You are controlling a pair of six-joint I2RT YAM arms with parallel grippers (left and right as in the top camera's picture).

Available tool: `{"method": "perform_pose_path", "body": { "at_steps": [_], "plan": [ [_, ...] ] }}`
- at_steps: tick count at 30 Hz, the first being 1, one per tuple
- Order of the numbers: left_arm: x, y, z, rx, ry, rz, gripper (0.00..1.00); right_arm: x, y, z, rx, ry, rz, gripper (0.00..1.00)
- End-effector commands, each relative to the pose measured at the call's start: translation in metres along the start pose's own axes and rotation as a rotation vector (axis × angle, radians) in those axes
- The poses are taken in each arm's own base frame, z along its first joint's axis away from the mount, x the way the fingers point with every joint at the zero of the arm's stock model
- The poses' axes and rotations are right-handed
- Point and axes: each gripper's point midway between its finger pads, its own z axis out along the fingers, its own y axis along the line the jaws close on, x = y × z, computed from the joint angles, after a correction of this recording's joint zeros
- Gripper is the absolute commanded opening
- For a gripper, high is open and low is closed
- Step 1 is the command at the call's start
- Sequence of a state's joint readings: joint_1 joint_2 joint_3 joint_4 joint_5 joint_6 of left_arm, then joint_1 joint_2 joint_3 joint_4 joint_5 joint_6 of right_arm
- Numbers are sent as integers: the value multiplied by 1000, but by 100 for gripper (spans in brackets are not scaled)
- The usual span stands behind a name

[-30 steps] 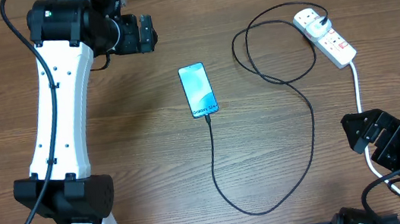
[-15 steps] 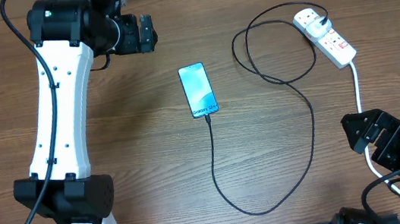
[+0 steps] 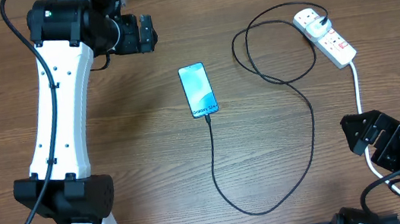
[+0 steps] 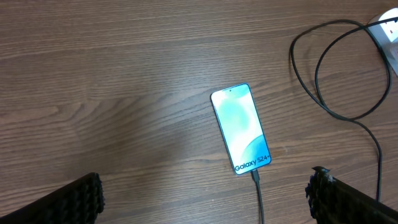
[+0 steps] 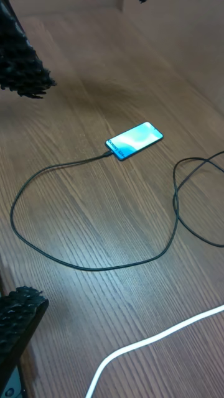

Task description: Plug charger to phone and switch on socket

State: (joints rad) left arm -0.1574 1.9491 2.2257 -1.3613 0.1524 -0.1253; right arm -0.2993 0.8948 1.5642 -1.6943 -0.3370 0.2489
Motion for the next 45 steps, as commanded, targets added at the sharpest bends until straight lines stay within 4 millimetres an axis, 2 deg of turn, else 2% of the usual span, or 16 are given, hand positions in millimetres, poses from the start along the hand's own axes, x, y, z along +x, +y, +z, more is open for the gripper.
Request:
{"method": "perform_pose_path", "body": {
  "at_steps": [1,5,11,19,24,33,45],
  "plan": [
    [0,1,3,-6,5,-10,100,1,11,1,-52,-20,-82,100],
    [0,1,3,-6,5,-10,100,2,28,-7,-154,-131,-207,100],
    [0,1,3,-6,5,-10,100,22,21,-9,-210,-251,-257,100],
    [0,1,3,-6,5,-10,100,30,21,14,-305,-361,-362,100],
    [0,1,3,-7,5,-10,100,39,11,39,-332,-414,-391,100],
    [0,1,3,-7,5,-10,100,39,3,69,-361,-504,-418,100],
    [0,1,3,-7,5,-10,100,24,4,98,-410,-670,-442,100]
  ]
}}
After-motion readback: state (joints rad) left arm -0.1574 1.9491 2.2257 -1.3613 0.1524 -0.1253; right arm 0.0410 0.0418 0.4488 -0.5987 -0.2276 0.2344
